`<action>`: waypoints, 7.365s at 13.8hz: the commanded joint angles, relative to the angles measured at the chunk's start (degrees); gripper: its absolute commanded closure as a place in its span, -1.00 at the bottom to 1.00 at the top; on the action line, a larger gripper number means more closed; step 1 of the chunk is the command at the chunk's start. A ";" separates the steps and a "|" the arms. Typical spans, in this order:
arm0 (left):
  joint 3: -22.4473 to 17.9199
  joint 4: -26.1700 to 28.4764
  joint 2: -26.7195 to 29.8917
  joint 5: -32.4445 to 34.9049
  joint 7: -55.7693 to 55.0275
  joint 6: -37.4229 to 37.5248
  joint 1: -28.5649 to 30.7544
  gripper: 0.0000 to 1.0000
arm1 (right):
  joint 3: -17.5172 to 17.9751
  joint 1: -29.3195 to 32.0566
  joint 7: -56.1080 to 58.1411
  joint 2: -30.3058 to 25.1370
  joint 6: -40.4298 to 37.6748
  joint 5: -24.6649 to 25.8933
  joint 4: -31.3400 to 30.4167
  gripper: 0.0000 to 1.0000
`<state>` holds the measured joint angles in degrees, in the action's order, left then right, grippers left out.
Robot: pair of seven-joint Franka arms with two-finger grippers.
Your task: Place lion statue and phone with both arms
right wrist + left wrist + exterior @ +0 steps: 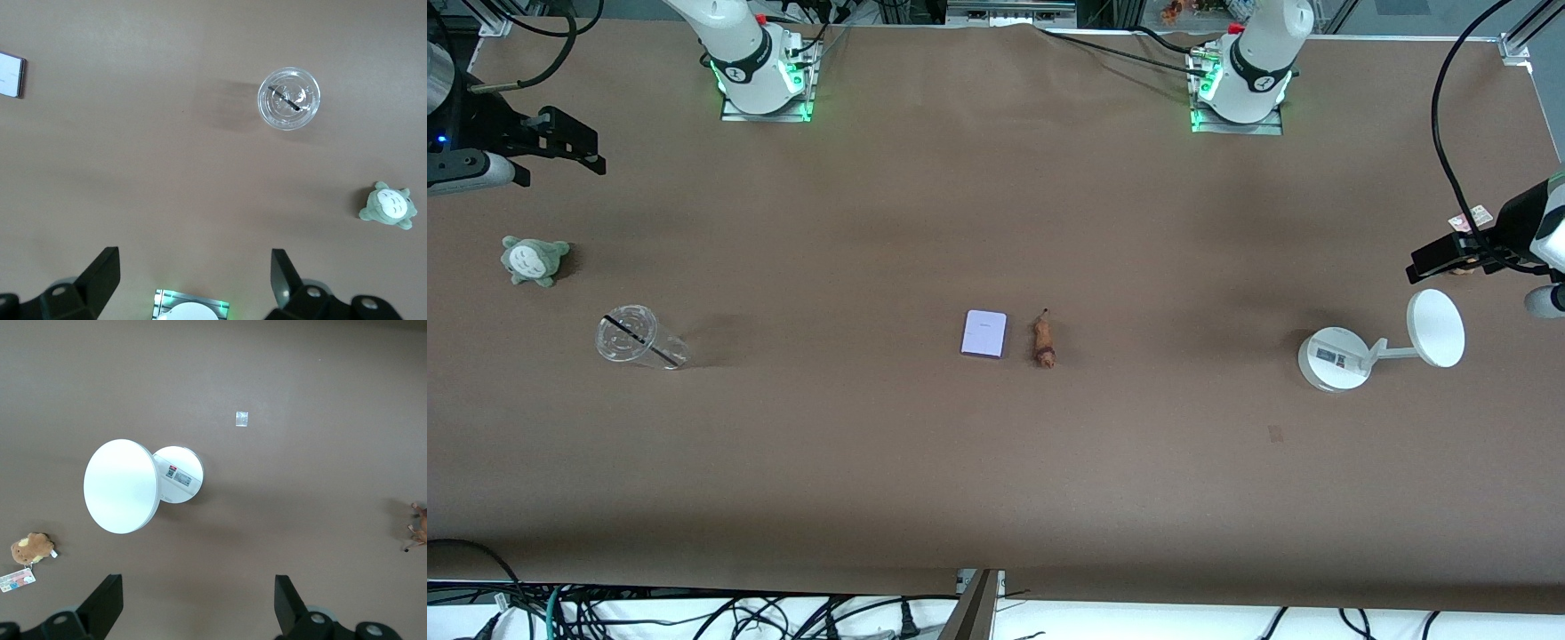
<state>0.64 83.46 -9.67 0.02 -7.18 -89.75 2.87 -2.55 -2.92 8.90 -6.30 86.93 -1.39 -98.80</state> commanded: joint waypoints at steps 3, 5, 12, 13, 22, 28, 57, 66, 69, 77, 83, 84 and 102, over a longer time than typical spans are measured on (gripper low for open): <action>-0.11 -1.81 -0.88 -1.43 1.64 0.71 0.38 -1.00 | 0.36 0.63 -0.29 0.67 -0.45 -1.07 1.50 -1.00; -0.11 -1.81 -0.88 -1.43 1.46 0.71 0.38 -1.00 | 0.27 0.63 -0.38 0.67 -0.45 -1.16 1.59 -1.00; 0.50 -1.81 -1.67 -1.43 0.85 0.71 -1.37 -1.00 | 0.44 0.54 1.99 2.69 -0.01 -1.25 1.06 -1.00; 0.50 -1.81 -1.76 -1.52 -0.11 0.54 -1.99 -1.00 | 0.44 0.54 2.52 3.65 0.08 -1.16 1.32 -1.00; 0.59 -0.40 -9.56 -5.56 -20.40 -11.57 -17.01 -1.00 | 0.88 -3.06 2.70 10.68 7.89 -1.25 1.59 -1.00; 0.59 -0.40 -22.92 -5.30 -28.67 -28.27 -28.09 -1.00 | 0.88 -5.17 0.95 14.12 11.59 -1.77 1.59 -1.00; 1.73 0.92 -35.51 11.58 -48.90 -42.09 -39.35 1.00 | 0.88 -5.08 0.24 14.91 11.51 -2.13 3.96 -1.00; 1.91 7.49 -26.12 7.20 -26.26 -35.15 -29.61 1.00 | 0.88 -5.08 0.24 14.91 11.51 -2.13 3.96 -1.00; 1.21 13.90 -21.81 3.77 -17.81 -35.67 -23.90 1.00 | 0.88 -5.08 0.24 14.91 11.42 -2.04 3.96 -1.00; -12.23 22.09 -17.05 -6.52 1.45 -35.94 -19.49 1.00 | 0.80 -4.73 0.85 14.91 11.51 -2.13 4.05 -1.00; -13.03 29.73 -17.31 -8.90 3.31 -49.10 -18.52 1.00 | 0.62 -4.47 1.12 14.91 11.51 -2.04 4.14 -1.00; -13.03 30.36 -17.58 -8.90 3.40 -50.08 -18.52 1.00 | 0.62 -4.55 0.68 14.91 11.51 -2.04 4.05 -1.00; -12.95 31.08 -14.42 -8.37 -0.63 -43.53 -19.04 -1.00 | 0.97 -28.71 -34.90 33.09 19.49 -1.86 15.04 -1.00</action>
<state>-12.29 115.87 -27.10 -7.19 -6.14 -139.18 -15.44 -1.01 -29.51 -22.92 22.75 104.72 -2.78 -86.48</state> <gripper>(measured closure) 0.216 0.000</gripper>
